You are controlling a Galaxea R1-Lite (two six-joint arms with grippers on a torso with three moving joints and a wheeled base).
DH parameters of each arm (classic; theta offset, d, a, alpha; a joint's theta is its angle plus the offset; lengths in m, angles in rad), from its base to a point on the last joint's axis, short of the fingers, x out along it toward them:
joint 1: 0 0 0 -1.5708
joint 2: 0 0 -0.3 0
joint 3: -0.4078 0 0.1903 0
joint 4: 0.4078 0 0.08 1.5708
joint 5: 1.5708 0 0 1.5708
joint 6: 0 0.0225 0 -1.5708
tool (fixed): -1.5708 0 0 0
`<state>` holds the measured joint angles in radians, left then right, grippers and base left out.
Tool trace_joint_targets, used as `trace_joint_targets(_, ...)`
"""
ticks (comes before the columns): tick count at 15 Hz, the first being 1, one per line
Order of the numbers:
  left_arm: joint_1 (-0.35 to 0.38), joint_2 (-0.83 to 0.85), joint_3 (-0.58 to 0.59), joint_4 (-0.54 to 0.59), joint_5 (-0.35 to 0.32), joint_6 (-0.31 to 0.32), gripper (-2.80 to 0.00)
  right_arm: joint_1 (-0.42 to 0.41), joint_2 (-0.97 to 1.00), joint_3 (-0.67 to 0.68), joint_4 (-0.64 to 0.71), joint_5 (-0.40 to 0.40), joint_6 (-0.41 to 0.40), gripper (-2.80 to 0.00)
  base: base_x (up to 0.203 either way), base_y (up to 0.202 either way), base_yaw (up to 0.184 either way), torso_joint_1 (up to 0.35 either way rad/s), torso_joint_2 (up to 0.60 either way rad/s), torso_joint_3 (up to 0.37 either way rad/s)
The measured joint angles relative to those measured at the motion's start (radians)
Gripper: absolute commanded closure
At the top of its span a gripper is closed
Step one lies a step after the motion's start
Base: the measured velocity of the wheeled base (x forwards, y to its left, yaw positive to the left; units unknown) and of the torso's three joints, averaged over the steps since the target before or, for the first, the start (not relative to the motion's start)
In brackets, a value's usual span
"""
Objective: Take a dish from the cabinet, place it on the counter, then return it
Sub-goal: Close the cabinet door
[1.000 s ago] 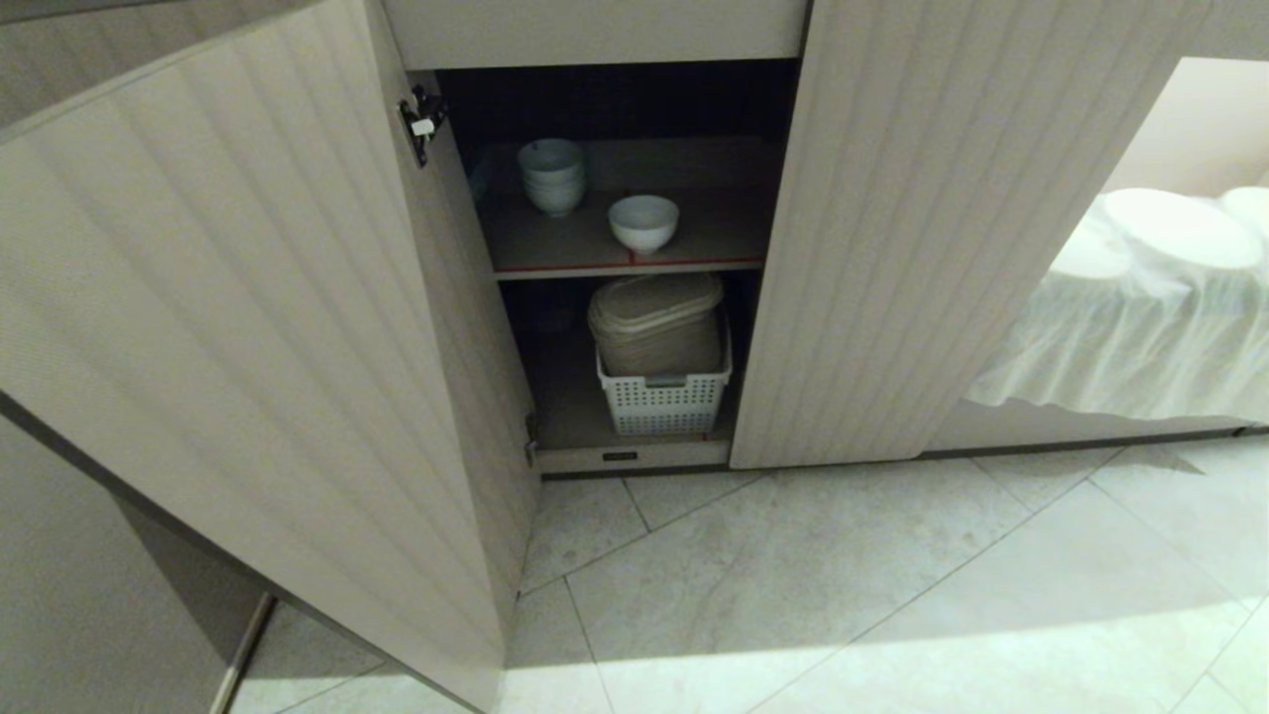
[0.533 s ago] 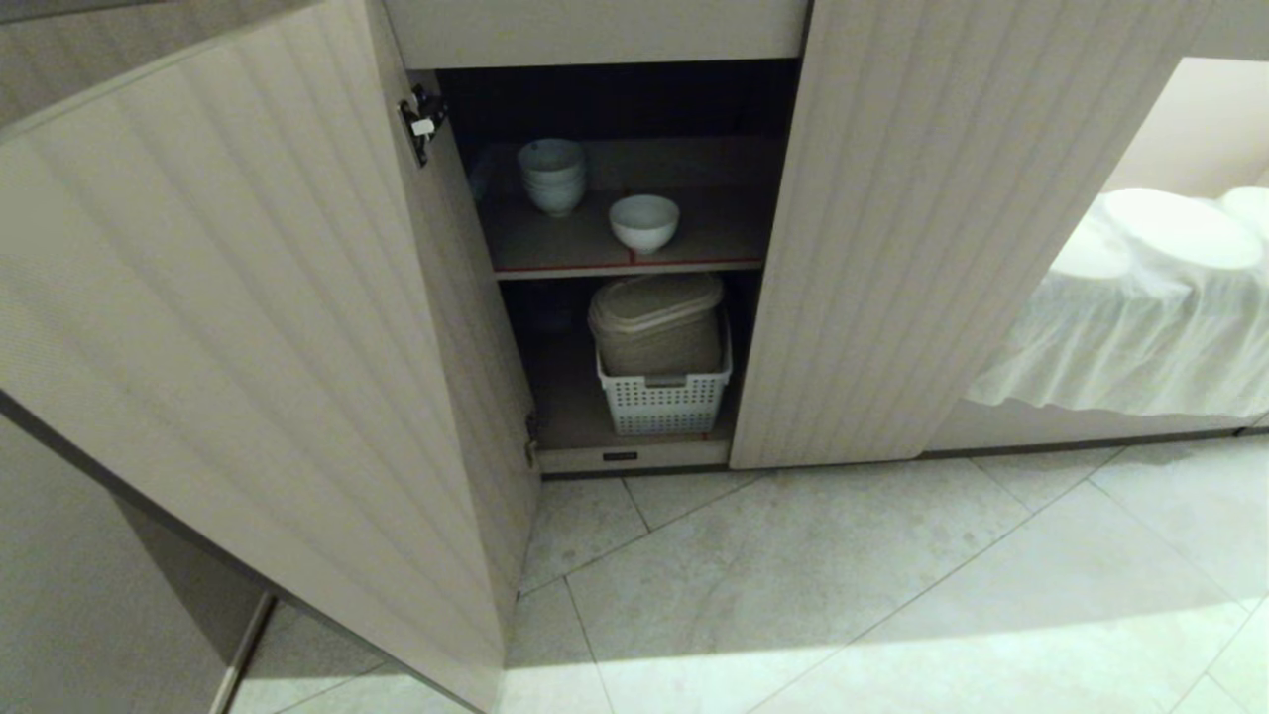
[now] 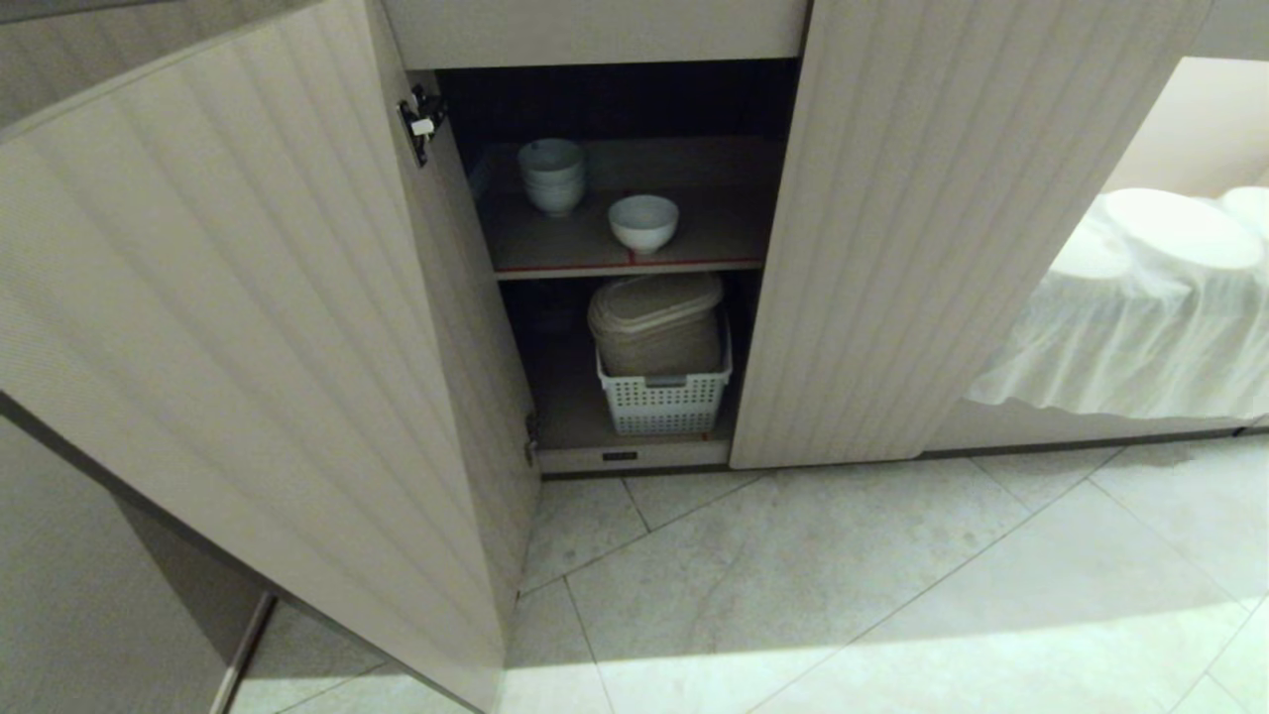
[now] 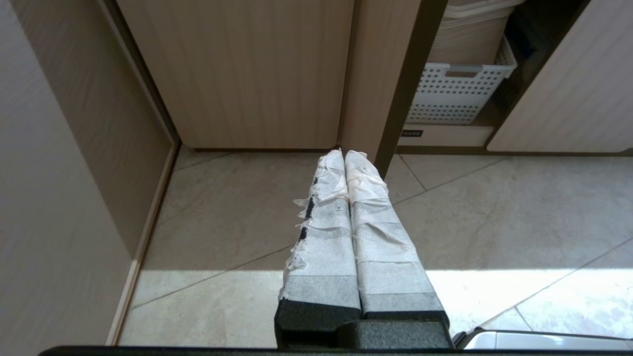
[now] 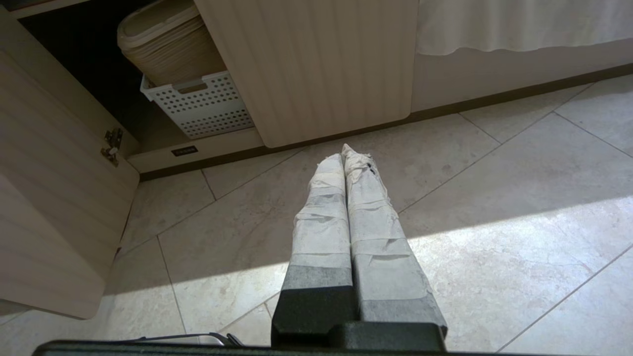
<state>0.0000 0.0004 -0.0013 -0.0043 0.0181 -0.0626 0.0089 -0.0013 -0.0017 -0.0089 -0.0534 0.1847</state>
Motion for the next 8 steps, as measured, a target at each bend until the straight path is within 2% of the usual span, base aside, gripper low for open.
trace_joint_targets(8,0.0,0.0,0.0,0.001,0.0,0.001,0.0,0.0,0.0,0.0,0.0,0.0,0.0,0.0,0.0,0.0,0.0,0.0,0.0,0.0)
